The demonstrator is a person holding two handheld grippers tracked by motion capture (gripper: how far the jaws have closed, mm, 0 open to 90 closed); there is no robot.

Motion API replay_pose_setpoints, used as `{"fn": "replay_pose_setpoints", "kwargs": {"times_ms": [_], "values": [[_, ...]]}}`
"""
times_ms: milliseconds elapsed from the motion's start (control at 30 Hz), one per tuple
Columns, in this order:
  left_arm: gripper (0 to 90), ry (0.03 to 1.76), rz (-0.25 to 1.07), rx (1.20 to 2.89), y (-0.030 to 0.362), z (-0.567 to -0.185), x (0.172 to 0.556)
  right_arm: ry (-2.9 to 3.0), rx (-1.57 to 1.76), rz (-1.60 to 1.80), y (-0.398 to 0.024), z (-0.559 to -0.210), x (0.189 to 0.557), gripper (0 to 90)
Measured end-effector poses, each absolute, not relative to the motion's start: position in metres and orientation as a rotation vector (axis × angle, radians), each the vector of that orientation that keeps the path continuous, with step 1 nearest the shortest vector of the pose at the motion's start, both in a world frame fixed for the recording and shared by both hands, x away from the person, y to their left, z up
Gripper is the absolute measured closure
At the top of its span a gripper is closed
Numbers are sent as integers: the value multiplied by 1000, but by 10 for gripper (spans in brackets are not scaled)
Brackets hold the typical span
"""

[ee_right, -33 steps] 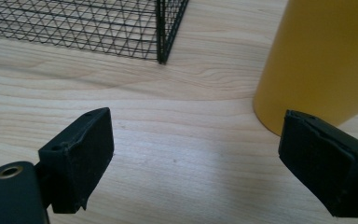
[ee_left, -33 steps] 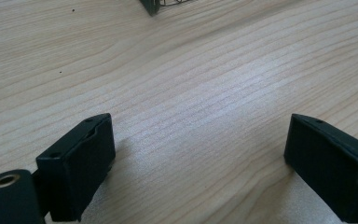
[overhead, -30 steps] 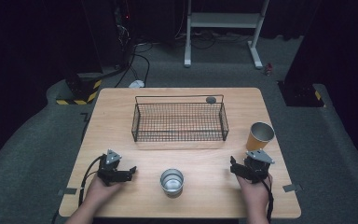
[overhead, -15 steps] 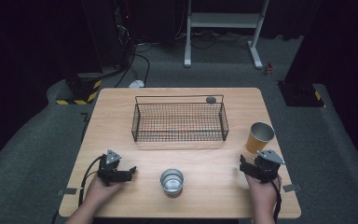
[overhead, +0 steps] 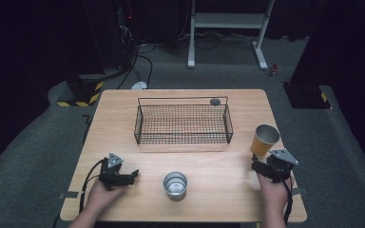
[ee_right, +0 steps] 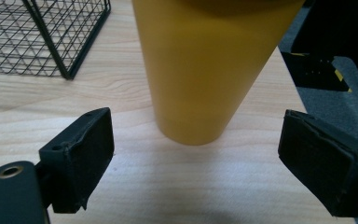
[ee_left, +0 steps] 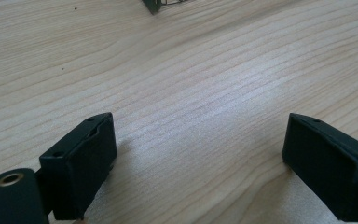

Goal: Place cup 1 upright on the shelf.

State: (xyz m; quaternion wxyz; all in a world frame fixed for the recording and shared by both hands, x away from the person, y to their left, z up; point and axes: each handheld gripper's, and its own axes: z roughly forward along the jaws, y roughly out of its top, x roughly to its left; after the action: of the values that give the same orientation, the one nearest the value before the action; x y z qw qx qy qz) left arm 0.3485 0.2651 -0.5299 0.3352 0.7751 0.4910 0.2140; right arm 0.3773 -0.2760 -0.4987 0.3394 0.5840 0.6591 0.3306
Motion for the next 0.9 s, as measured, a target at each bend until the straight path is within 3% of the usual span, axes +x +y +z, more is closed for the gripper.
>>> {"fn": "replay_pose_setpoints", "kwargs": {"times_ms": [900], "values": [[107,1284,559,2019,265,-530,347,1665,1527,905,-280,-495,409,98]]}}
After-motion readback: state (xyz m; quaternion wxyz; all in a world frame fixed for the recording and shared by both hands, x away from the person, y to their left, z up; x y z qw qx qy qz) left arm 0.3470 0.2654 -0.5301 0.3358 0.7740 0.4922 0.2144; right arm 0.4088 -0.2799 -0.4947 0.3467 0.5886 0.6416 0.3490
